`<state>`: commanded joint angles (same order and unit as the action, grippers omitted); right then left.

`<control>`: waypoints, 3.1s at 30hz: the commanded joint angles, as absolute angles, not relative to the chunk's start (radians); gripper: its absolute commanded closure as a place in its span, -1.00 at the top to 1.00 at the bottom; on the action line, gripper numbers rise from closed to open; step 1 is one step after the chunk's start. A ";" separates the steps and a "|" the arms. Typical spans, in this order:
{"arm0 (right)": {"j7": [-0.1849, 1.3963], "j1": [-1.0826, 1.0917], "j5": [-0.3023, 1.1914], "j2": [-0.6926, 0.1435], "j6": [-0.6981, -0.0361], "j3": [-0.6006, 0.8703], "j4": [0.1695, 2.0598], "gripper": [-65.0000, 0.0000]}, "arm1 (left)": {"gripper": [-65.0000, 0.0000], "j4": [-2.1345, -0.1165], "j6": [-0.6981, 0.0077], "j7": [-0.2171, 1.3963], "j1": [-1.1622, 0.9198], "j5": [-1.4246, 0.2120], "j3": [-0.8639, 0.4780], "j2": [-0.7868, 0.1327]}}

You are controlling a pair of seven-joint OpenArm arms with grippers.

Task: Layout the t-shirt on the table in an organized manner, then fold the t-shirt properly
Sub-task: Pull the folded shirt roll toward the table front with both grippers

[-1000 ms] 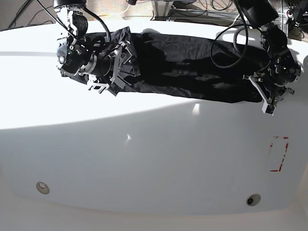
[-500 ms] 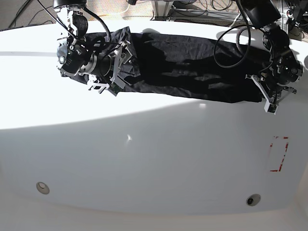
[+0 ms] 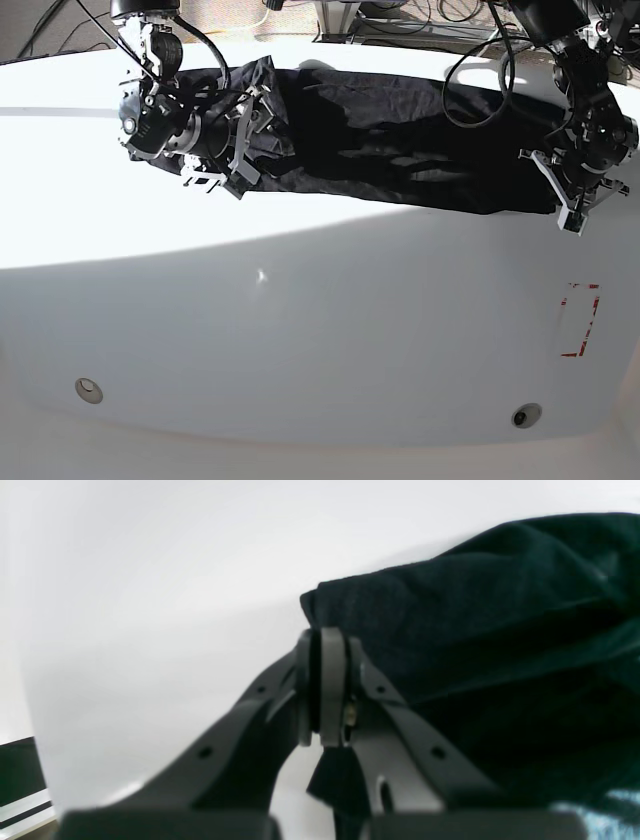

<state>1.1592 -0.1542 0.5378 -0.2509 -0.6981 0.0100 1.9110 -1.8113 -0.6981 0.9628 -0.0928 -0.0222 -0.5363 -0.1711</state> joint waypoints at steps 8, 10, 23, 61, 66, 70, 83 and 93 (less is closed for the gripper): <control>1.159 -0.139 0.538 -0.245 -0.698 0.010 1.910 0.50 | -1.00 -1.836 -0.698 1.046 -0.136 -0.021 -0.541 -0.182; 1.159 -0.136 0.538 -0.243 -0.698 0.010 1.908 0.50 | -1.00 -1.847 -0.698 1.046 -0.156 -0.019 -0.541 -0.199; 1.159 -0.136 0.538 -0.243 -0.698 0.010 1.908 0.50 | -0.98 -1.880 -0.698 1.046 -0.295 -0.022 -0.535 -0.236; 1.162 -0.173 0.599 -0.209 -0.698 0.008 1.965 0.50 | 0.18 -1.983 -0.698 1.047 -0.246 -0.025 -0.461 -0.165; 1.162 -0.189 0.717 -0.208 -0.698 0.008 1.963 0.48 | 0.17 -1.977 -0.698 1.046 -0.251 -0.019 -0.409 -0.148; 1.162 -0.214 0.742 -0.208 -0.698 0.008 1.963 0.26 | 0.13 -1.975 -0.698 1.044 -0.277 -0.018 -0.397 -0.147; 1.162 -0.257 0.739 -0.220 -0.698 0.010 1.810 -1.00 | -0.77 -1.931 -0.698 1.044 -0.282 -0.007 -0.361 -0.196; 1.075 -0.202 0.737 -0.289 -0.698 0.010 1.570 -1.00 | -0.96 -1.817 -0.698 0.931 -0.288 0.145 -0.174 -0.219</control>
<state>1.0748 -0.2018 0.7373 -0.2892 -0.6981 0.0100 1.5704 -1.8174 -0.6981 0.9306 -0.2877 0.1450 -0.1741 -0.2186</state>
